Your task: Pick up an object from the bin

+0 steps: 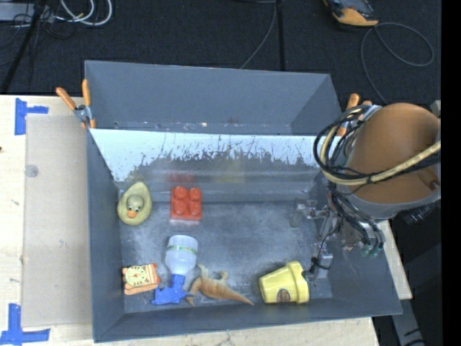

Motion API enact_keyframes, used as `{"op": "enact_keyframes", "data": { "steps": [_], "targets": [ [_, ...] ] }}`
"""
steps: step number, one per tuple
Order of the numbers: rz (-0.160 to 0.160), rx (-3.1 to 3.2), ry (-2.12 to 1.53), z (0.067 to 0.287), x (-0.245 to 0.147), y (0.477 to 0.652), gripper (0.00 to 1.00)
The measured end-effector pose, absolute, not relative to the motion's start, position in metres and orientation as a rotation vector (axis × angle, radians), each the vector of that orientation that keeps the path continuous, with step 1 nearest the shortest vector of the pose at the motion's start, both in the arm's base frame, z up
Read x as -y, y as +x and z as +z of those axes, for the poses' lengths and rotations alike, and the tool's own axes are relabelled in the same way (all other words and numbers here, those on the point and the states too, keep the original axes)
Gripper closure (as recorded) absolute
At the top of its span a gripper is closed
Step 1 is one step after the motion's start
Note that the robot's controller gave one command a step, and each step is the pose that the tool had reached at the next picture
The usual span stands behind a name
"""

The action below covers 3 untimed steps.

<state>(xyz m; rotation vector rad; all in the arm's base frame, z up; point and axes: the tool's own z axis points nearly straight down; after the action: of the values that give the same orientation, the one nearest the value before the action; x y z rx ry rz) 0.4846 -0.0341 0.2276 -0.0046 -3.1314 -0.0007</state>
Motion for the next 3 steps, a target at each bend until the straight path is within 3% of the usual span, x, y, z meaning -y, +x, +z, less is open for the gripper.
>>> {"op": "enact_keyframes", "data": {
  "steps": [1,2,3],
  "targets": [
    [-0.001,3.14,-0.004,0.232,0.034,0.486,0.0],
    [0.001,3.143,0.144,0.212,0.026,0.485,0.0],
    [-0.001,3.113,0.438,0.151,0.032,0.484,0.0]
  ]
}}
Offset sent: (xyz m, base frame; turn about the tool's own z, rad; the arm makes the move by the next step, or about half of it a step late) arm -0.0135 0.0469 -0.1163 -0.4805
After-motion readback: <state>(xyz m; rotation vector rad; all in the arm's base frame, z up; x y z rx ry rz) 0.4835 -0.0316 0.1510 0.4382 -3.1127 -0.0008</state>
